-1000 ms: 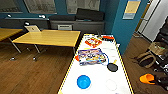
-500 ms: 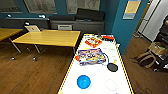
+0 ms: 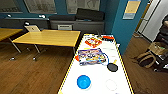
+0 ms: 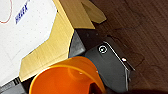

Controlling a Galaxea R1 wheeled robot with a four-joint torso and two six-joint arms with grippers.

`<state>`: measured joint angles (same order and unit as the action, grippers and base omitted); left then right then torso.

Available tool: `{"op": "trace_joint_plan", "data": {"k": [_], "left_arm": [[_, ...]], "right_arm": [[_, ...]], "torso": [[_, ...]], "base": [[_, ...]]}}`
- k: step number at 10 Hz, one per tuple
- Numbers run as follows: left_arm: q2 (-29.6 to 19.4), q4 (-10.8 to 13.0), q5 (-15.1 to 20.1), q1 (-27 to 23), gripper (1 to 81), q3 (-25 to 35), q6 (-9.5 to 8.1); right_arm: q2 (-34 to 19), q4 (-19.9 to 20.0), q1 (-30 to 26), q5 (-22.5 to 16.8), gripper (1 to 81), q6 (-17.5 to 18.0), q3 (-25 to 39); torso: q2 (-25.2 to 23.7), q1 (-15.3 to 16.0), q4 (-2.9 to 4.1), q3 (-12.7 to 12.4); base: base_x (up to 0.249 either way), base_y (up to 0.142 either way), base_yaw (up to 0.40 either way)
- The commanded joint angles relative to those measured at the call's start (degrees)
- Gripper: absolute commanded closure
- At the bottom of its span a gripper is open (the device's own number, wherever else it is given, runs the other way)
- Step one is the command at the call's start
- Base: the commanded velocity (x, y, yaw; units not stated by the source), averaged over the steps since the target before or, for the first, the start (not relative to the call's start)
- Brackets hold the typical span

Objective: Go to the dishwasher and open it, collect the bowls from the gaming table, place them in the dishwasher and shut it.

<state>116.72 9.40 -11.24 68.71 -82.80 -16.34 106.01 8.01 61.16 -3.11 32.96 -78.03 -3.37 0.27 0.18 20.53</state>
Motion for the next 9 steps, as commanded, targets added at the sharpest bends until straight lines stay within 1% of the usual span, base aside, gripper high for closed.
{"op": "trace_joint_plan", "data": {"k": [1, 2, 3, 4, 5, 6, 7, 9], "left_arm": [[-7.37, 0.18, 8.58, -10.46, 1.0, 8.60, -2.82], [-7.81, 0.18, 11.23, -13.18, 1.0, 10.28, -4.39], [-7.73, 0.27, 12.99, -15.91, 1.0, 10.64, -7.03], [-7.46, 0.27, 15.09, -18.46, 1.0, 10.99, -8.88], [-7.29, 0.18, 17.03, -20.75, 1.0, 11.25, -10.11], [-7.38, 0.09, 17.83, -23.03, 1.0, 11.34, -12.05], [-7.29, -0.78, 18.45, -24.88, 1.0, 11.08, -15.63], [-6.85, -2.72, 21.26, -28.83, 1.0, 10.55, -23.29]], "right_arm": [[4.76, -1.24, 9.28, 11.27, 81.1, -7.12, -0.36], [5.90, -2.38, 10.87, 12.51, 81.1, -7.04, -0.44], [7.31, -3.17, 12.01, 12.95, 81.1, -7.04, -0.53], [8.80, -3.88, 12.63, 13.04, 81.1, -7.04, -0.97], [10.03, -4.49, 13.33, 13.04, 81.1, -7.04, -1.06], [11.27, -5.19, 14.21, 13.74, 81.1, -7.04, -1.32], [12.23, -5.37, 15.00, 14.88, 81.1, -7.04, -1.85], [13.99, -5.37, 15.27, 14.97, 81.1, -7.04, -2.73]], "torso": [[0.00, 0.00, 0.00, 0.00], [0.00, 0.00, 0.00, 0.00], [0.00, 0.00, 0.00, 0.00], [0.00, 0.00, 0.00, 0.00], [0.00, 0.00, 0.00, 0.00], [0.00, 0.00, 0.00, 0.00], [0.00, 0.00, 0.00, 0.00], [0.00, 0.00, 0.00, 0.00]], "base": [[0.000, 0.000, 0.000], [0.000, 0.000, 0.000], [0.000, 0.000, 0.000], [0.000, 0.000, 0.000], [0.000, 0.000, 0.000], [0.000, 0.000, 0.000], [0.000, 0.000, 0.000], [0.000, 0.000, 0.000]]}}
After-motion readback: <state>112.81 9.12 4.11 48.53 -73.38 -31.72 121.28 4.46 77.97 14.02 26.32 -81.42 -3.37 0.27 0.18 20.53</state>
